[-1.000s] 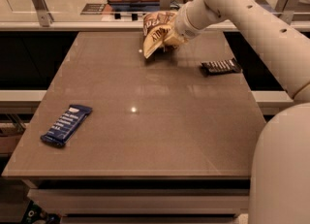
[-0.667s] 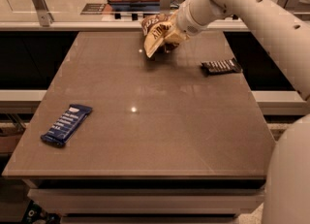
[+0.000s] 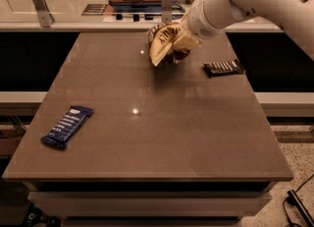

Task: Move brown chip bag near rxbar blueberry

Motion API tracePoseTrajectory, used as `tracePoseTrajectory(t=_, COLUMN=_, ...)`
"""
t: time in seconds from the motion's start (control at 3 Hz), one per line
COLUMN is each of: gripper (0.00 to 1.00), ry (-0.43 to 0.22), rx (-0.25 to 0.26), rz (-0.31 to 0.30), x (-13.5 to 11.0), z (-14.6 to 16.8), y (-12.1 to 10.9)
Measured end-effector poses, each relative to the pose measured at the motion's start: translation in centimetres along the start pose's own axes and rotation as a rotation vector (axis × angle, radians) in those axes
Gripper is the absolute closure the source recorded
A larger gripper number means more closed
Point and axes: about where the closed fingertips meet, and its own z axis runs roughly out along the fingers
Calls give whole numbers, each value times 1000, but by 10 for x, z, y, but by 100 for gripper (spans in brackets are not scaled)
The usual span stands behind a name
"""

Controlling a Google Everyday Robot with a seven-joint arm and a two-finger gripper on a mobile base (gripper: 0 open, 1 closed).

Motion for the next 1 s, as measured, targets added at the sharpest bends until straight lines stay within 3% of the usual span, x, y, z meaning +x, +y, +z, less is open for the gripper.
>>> tracePoseTrajectory(t=0.33, gripper=100, ry=20, rx=32, rz=22, x=-10, z=-35, y=32)
tracePoseTrajectory(t=1.0, gripper=100, ry=-15, rx=56, rz=-17, x=-37, z=-78, y=98)
